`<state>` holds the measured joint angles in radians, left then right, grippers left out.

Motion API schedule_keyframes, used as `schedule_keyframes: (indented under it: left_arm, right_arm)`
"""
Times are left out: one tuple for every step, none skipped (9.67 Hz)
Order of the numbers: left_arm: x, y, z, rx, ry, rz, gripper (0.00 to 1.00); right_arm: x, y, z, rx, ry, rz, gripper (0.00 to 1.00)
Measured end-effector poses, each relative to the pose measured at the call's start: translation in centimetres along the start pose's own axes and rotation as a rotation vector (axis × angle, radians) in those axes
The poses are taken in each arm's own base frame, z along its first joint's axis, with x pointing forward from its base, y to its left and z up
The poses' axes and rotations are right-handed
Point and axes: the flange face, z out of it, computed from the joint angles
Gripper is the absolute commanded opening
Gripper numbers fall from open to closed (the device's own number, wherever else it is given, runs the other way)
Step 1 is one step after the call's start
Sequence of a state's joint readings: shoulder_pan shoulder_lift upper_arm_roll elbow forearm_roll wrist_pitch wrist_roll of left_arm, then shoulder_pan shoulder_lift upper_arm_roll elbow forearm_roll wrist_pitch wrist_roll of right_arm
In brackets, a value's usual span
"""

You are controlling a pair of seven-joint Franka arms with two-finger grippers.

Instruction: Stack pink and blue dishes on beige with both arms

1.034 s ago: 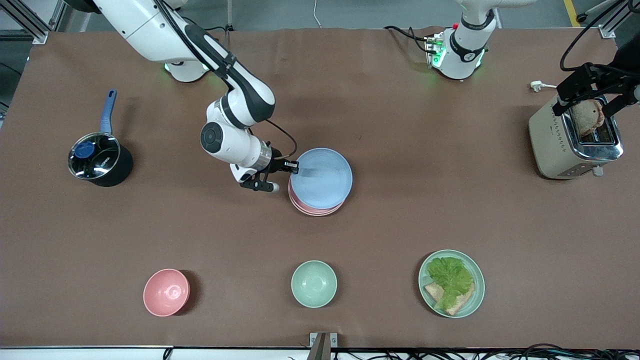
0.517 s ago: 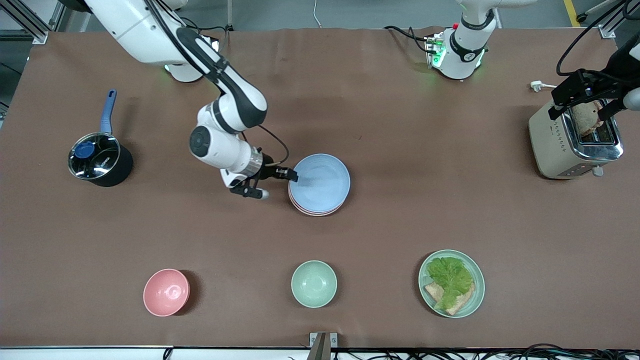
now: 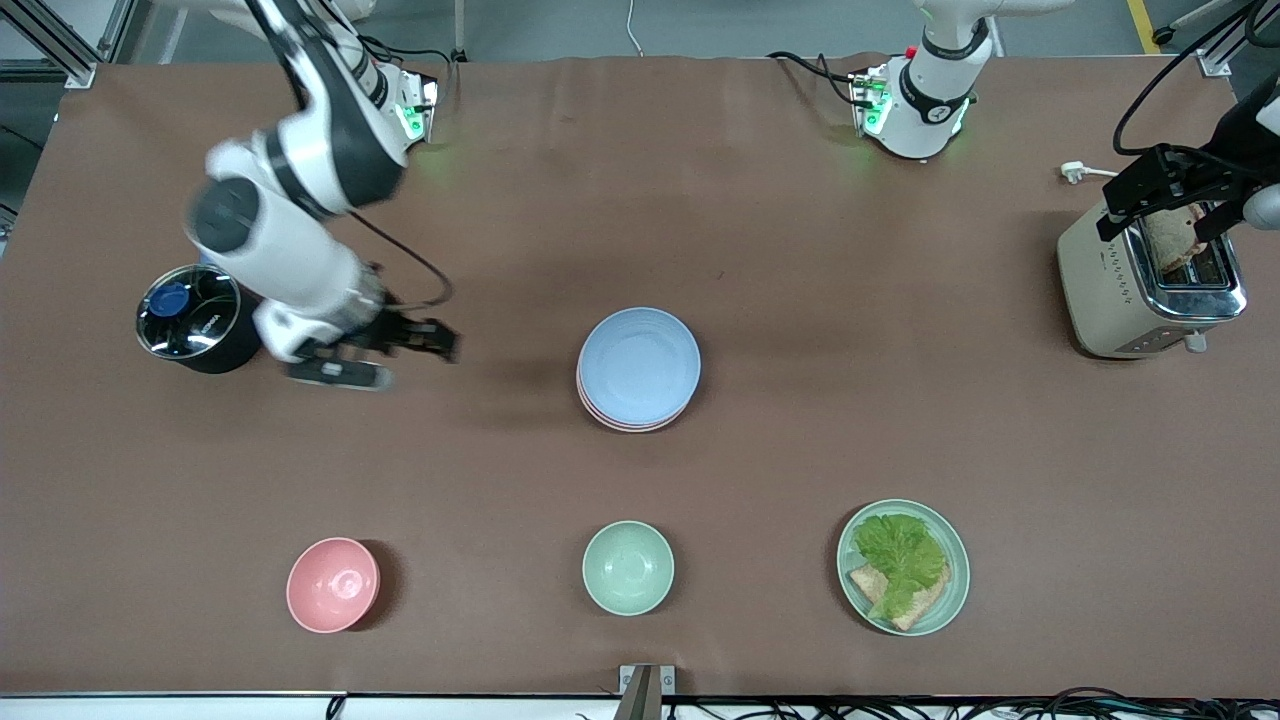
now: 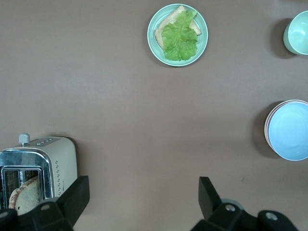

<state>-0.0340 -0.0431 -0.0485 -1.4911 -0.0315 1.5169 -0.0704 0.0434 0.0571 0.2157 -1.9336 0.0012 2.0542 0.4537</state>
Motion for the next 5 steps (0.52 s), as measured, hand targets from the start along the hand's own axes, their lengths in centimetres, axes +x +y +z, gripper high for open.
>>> schedule_keyframes:
  left_arm:
    - [0.0,-0.3,0.0,0.003,-0.001,-0.003,1.00]
    - [0.0,-0.4,0.1,0.005,-0.001,-0.003,1.00]
    - [0.0,-0.4,0.1,0.006,-0.002,-0.002,1.00]
    - [0.0,-0.3,0.1,0.006,-0.003,-0.002,1.00]
    - [0.0,-0.3,0.2,0.006,-0.004,-0.002,1.00]
  right_arm:
    - [1.3,4.3,-4.2,-0.028,0.036,0.045,1.00]
    - [2.2,8.7,-7.5,-0.040,0.039,0.047,1.00]
    - [2.7,12.7,-10.3,-0.048,0.023,0.033,1.00]
    - [3.1,15.4,-13.0,-0.051,0.017,0.033,1.00]
    - [3.2,16.7,-15.8,-0.050,0.021,0.043,1.00]
